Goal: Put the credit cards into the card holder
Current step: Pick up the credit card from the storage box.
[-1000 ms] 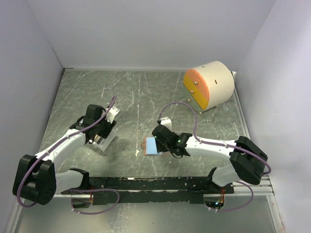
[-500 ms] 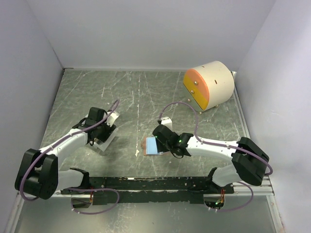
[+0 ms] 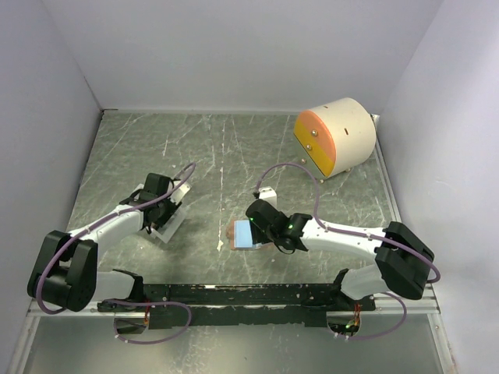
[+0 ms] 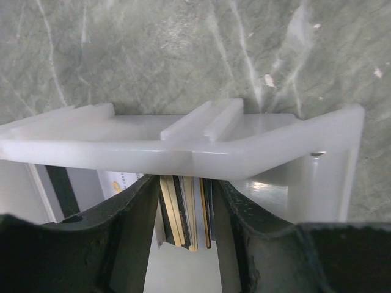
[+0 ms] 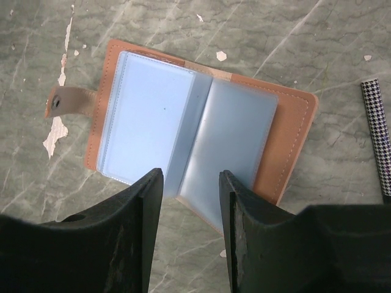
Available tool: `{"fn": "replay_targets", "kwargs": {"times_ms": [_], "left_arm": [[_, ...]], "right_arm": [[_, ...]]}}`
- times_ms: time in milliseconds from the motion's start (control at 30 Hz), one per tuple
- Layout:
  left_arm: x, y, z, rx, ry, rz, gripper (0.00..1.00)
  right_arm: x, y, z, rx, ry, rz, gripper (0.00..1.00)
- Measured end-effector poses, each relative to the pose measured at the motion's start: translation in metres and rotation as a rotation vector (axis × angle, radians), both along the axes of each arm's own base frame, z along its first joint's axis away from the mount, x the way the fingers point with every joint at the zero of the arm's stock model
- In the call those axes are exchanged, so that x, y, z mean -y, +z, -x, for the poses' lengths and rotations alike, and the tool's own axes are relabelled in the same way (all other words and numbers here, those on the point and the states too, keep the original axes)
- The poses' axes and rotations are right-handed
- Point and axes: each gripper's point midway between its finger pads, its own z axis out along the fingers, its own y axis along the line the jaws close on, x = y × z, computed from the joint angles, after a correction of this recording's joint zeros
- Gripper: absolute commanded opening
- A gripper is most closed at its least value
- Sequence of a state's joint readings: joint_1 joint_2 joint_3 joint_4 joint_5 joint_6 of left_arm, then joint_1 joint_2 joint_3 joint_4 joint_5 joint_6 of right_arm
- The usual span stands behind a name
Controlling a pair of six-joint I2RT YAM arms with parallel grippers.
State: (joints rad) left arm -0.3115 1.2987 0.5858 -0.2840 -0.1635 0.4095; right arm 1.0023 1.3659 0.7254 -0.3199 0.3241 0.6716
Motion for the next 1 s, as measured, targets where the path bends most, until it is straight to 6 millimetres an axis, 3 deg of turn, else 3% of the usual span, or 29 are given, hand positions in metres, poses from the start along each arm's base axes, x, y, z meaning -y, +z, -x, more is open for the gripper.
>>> {"fn": "replay_targets", "kwargs": {"times_ms": [233,1000], "left_arm": [[-0.014,0.006,-0.005,0.034,0.031,-0.075,0.45],[-0.050,0.036,-0.024,0.156,0.121,-0.278,0.47]], "right_arm": [[-0.001,0.001,0.000,0.001,0.002,-0.005,0.42],[-0.001,0.002,0.000,0.002,0.002,-0.009,0.42]]}}
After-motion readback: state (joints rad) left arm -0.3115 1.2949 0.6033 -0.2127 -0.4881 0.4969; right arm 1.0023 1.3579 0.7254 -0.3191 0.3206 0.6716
